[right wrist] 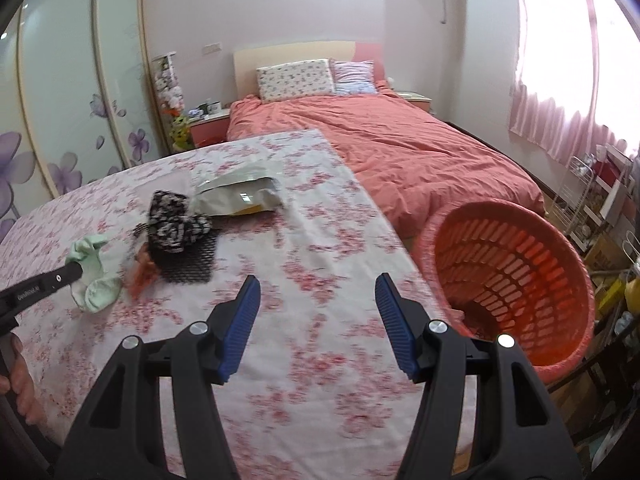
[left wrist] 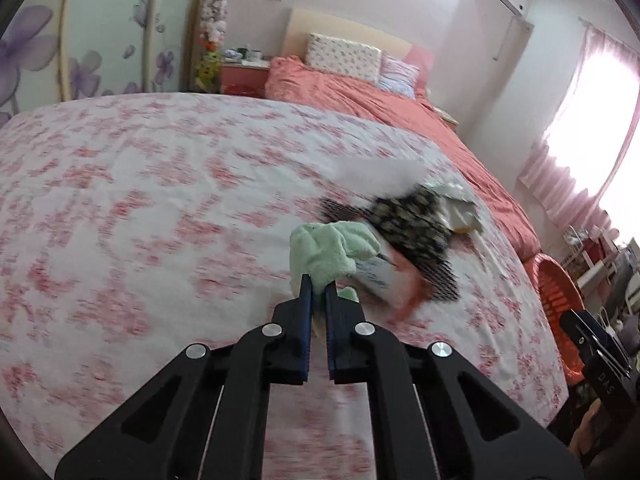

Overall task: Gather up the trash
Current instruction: 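Close the left tool on the mint green cloth and lift it, then close the right tool on the black floral scrunchie and lift it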

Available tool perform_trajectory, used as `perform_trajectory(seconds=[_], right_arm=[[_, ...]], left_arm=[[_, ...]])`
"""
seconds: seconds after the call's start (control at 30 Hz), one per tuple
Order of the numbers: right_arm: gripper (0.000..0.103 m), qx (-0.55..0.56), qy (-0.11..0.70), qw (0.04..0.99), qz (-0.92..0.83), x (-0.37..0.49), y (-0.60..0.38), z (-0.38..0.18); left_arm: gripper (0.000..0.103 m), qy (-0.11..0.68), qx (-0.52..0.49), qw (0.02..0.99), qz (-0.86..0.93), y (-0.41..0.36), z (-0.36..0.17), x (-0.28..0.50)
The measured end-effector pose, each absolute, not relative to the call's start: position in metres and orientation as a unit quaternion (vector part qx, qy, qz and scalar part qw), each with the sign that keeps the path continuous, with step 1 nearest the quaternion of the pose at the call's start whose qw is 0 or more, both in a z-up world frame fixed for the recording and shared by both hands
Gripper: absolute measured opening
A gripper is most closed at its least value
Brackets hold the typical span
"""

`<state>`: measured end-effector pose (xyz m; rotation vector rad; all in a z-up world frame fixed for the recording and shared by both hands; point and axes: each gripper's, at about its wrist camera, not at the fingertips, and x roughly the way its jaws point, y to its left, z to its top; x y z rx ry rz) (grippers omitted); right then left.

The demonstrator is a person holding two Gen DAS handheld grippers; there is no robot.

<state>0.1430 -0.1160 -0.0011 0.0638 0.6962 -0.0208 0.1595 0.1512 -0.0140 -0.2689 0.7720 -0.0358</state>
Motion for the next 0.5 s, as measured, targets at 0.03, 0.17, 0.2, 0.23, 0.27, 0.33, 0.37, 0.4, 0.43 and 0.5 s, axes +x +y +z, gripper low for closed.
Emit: perform_trajectory(seconds=[0.03, 0.17, 0.2, 0.23, 0.27, 0.33, 0.37, 0.4, 0.43, 0.5], right_arm=[[0.059, 0.029, 0.341, 0.939, -0.006, 0.145, -0.111, -0.001], [0.058, 0.026, 0.344, 0.938, 0.02, 0.158, -0.086, 0.0], [0.057, 0.026, 0.345, 0.938, 0.027, 0.162, -0.08, 0.0], [0.054, 0.025, 0.346, 0.937, 0.032, 0.166, -0.074, 0.0], [0.053, 0.024, 0.349, 0.936, 0.04, 0.172, -0.067, 0.0], [0.05, 0.025, 0.354, 0.934, 0.052, 0.181, -0.055, -0.001], [0.049, 0.025, 0.356, 0.932, 0.058, 0.187, -0.048, -0.002], [0.047, 0.024, 0.358, 0.931, 0.064, 0.191, -0.042, -0.003], [0.047, 0.023, 0.359, 0.931, 0.068, 0.195, -0.037, -0.003], [0.046, 0.022, 0.361, 0.929, 0.078, 0.206, -0.025, -0.005]], left_arm=[[0.005, 0.373, -0.133, 0.918, -0.011, 0.158, -0.014, 0.16], [0.005, 0.369, -0.146, 0.918, 0.014, 0.183, -0.014, 0.159], [0.005, 0.367, -0.151, 0.918, 0.021, 0.192, -0.014, 0.159], [0.005, 0.366, -0.153, 0.918, 0.024, 0.197, -0.013, 0.159], [0.005, 0.365, -0.156, 0.917, 0.028, 0.202, -0.013, 0.159], [0.005, 0.363, -0.162, 0.917, 0.035, 0.214, -0.012, 0.16], [0.005, 0.363, -0.163, 0.917, 0.037, 0.218, -0.011, 0.16], [0.005, 0.361, -0.165, 0.917, 0.039, 0.222, -0.011, 0.16], [0.005, 0.36, -0.165, 0.917, 0.04, 0.225, -0.011, 0.161], [0.005, 0.358, -0.166, 0.918, 0.041, 0.229, -0.01, 0.163]])
